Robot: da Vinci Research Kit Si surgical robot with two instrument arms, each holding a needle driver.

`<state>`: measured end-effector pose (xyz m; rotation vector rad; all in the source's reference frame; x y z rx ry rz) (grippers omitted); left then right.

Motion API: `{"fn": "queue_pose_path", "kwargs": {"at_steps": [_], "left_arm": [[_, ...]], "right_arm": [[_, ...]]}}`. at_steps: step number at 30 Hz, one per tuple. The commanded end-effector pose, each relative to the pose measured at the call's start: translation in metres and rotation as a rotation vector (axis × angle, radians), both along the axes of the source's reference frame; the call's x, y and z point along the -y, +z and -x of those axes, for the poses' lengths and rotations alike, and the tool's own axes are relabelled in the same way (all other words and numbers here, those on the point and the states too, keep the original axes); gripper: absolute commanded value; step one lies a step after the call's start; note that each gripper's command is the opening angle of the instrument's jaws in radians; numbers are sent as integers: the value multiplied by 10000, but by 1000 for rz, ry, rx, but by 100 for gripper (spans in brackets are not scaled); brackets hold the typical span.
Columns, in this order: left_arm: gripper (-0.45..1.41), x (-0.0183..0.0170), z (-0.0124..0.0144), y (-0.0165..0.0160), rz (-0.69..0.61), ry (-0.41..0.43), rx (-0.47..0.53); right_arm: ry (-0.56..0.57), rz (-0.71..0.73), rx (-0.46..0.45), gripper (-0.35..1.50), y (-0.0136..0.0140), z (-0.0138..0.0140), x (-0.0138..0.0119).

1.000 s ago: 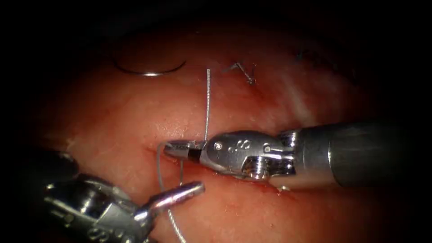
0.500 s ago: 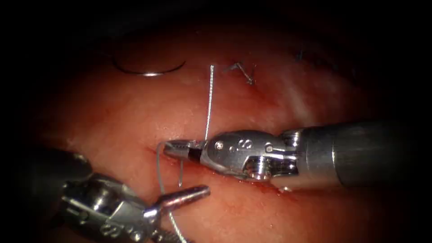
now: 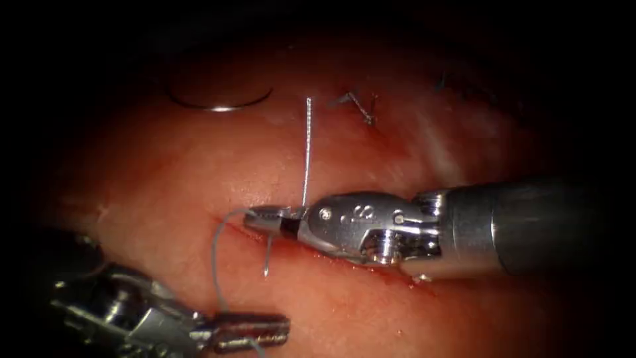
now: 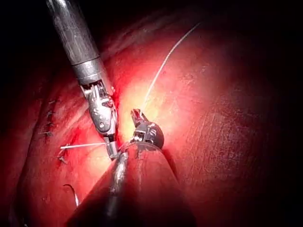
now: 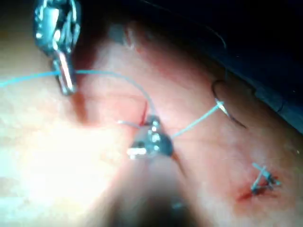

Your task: Wound Closure

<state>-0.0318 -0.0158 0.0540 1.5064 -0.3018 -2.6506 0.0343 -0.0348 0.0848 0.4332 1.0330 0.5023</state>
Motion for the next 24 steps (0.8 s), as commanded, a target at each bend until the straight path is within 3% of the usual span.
{"fn": "queue_pose_path", "kwargs": {"at_steps": [1,3,4,5,10,12,17,20,24], "left_arm": [[-45,-4,0,5,-4,-18,2],[-45,-11,-9,3,-12,-31,-6],[-45,-13,-11,3,-14,-30,1],[-45,-14,-13,3,-17,-25,7],[-45,-17,-22,4,-27,-2,34],[-45,-18,-31,3,-37,10,49],[-45,-22,-45,-5,-31,31,62],[-45,-22,-49,-12,-16,46,65],[-45,-22,-46,-22,7,66,74]], "right_arm": [[-2,0,-6,-35,-2,-4,4],[8,-8,-20,-35,-11,-2,5],[18,6,-23,-23,-15,-1,5],[32,16,-24,4,-18,0,4],[75,110,-10,101,-40,15,1],[104,130,2,125,-58,31,1],[125,136,1,135,-78,49,0],[147,132,-16,121,-89,59,-7],[178,125,-30,120,-93,58,-23]]}}
